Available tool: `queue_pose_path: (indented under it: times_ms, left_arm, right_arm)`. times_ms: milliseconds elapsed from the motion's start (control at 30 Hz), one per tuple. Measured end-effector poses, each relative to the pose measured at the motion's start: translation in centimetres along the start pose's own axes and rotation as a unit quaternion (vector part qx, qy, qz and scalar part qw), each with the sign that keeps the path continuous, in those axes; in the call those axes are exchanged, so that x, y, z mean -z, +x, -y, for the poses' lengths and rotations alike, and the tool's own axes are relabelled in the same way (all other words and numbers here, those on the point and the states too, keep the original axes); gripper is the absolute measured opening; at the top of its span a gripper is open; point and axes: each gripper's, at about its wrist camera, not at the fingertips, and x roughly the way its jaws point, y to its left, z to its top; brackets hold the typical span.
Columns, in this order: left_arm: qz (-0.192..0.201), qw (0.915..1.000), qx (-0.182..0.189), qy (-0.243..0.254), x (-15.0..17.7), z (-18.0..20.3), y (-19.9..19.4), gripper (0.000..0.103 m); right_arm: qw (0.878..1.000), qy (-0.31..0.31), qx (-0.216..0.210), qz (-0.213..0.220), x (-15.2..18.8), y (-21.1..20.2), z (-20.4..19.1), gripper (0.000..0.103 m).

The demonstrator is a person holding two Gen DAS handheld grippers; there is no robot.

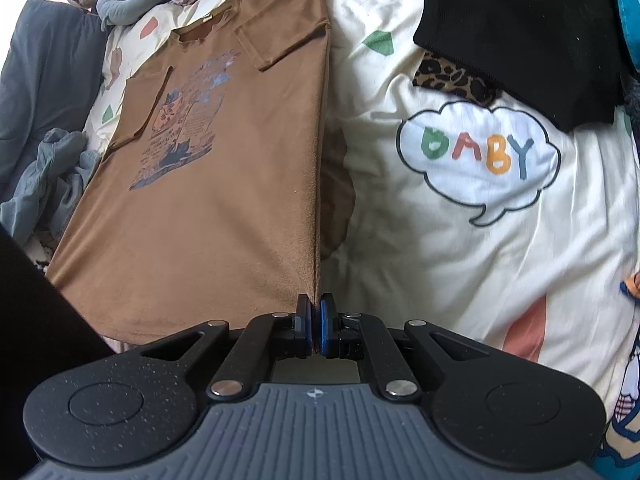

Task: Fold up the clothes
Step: 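Raise both closed grippers away from the folded shirt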

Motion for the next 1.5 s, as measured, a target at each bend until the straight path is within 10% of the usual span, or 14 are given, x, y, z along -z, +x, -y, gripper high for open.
queue_pose_path:
  times_ms: [1500]
  left_arm:
    - [0.17, 0.9821, 0.066, -0.046, -10.5, 3.6, -10.4, 0.003]
  right_arm:
    - [0.988, -0.022, -0.056, 0.14, -12.1, -11.0, -5.1, 0.002]
